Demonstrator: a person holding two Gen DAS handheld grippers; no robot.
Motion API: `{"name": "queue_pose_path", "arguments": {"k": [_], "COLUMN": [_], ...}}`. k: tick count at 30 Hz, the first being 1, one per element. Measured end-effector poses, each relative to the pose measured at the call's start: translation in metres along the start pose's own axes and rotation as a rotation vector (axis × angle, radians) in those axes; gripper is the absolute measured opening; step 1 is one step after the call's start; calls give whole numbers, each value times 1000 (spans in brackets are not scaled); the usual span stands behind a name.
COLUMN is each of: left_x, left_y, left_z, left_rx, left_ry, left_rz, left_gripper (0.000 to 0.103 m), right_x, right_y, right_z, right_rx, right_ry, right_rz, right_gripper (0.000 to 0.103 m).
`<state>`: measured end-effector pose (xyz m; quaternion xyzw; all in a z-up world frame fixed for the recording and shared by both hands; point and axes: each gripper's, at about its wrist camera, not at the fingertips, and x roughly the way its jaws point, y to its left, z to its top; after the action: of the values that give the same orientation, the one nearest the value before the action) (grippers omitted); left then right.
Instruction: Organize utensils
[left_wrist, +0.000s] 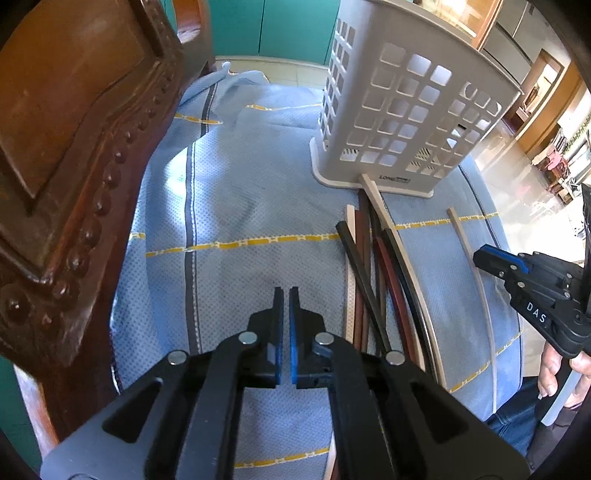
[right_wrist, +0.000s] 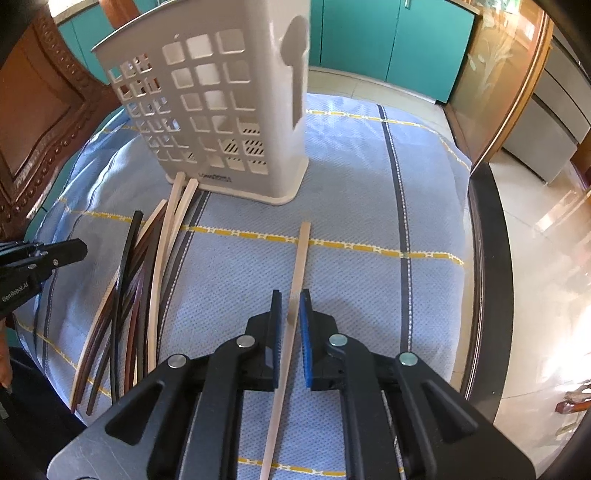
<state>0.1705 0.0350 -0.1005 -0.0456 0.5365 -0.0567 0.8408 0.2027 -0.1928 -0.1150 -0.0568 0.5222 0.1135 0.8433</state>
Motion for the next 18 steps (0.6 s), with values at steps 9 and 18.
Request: {"name": "queue_pose_path", "arguments": {"k": [9, 18], "left_x": [9, 15], "left_y": [-30, -32], "left_z": [-6, -10], "left_rx": [94, 126], "left_ry": [34, 46], "left_rz": [-66, -21], "left_gripper": [19, 30], "right_x": [1, 3], "right_y": [0, 1], "right_z": [-1, -2], "right_rx": [11, 7], "right_ry": [6, 11], "right_rz": [-3, -12], "right_gripper": [23, 25]}}
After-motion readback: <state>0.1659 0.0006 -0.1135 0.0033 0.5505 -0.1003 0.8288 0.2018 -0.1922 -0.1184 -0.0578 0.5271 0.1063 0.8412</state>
